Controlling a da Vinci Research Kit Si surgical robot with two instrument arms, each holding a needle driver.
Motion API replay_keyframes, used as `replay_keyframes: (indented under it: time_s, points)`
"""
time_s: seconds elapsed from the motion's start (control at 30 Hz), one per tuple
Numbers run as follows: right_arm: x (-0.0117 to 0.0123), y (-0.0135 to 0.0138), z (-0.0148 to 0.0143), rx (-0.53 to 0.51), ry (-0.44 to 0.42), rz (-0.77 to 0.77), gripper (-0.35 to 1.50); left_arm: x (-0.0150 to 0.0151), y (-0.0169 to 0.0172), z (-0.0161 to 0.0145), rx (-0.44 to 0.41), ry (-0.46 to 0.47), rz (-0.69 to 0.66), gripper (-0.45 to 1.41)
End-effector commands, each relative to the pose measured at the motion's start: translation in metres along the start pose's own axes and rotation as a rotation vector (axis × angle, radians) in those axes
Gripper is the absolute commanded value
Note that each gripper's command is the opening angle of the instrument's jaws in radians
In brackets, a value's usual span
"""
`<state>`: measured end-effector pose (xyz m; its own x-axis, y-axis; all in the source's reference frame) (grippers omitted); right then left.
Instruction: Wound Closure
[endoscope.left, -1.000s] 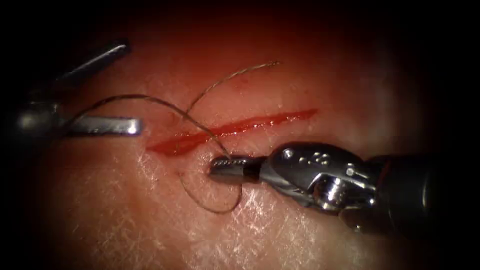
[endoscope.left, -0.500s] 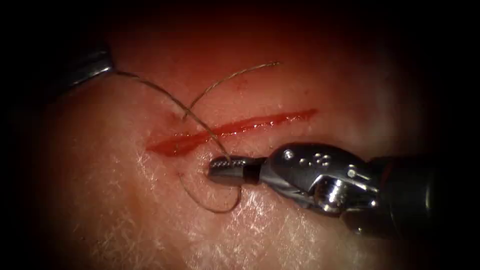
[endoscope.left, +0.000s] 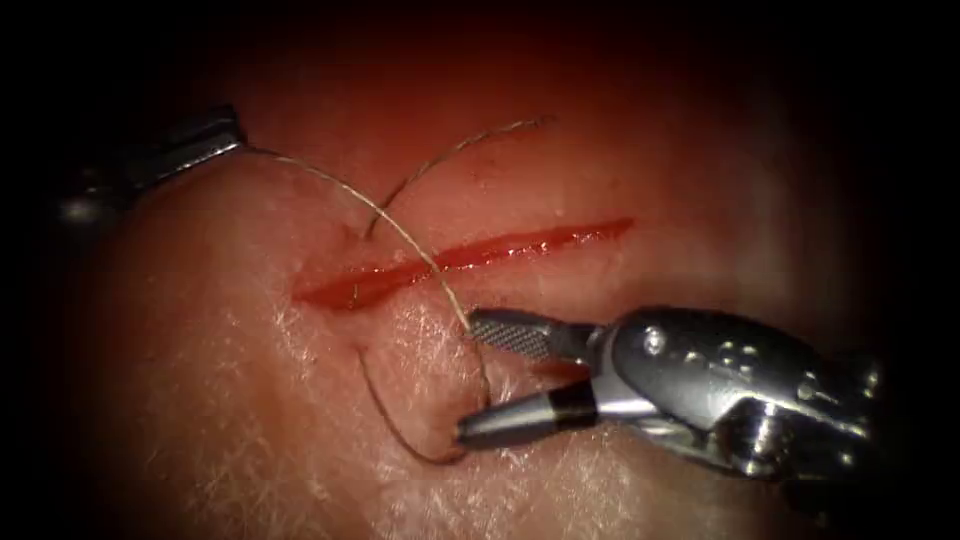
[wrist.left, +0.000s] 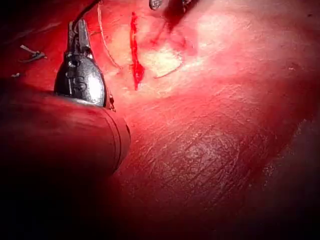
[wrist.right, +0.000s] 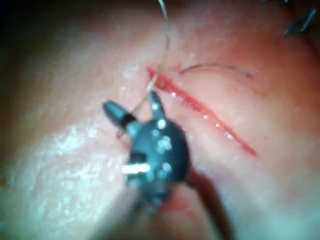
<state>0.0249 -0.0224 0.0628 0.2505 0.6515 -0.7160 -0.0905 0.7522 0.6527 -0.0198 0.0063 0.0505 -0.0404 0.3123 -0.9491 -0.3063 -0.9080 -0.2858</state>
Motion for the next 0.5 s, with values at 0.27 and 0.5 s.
replay_keyframes:
  time_s: [0.27, 0.5]
  points:
    - [0.0016, 0.0014, -0.0037, 0.052, 0.129, 0.01, 1.3, 0.0007, 0.0007, 0.0002, -0.017, 0.006, -0.011, -0.45]
    - [0.0012, 0.0054, -0.0042, -0.049, 0.145, -0.001, 0.66, 0.0034, 0.0018, 0.0002, -0.046, 0.019, -0.03, -0.45]
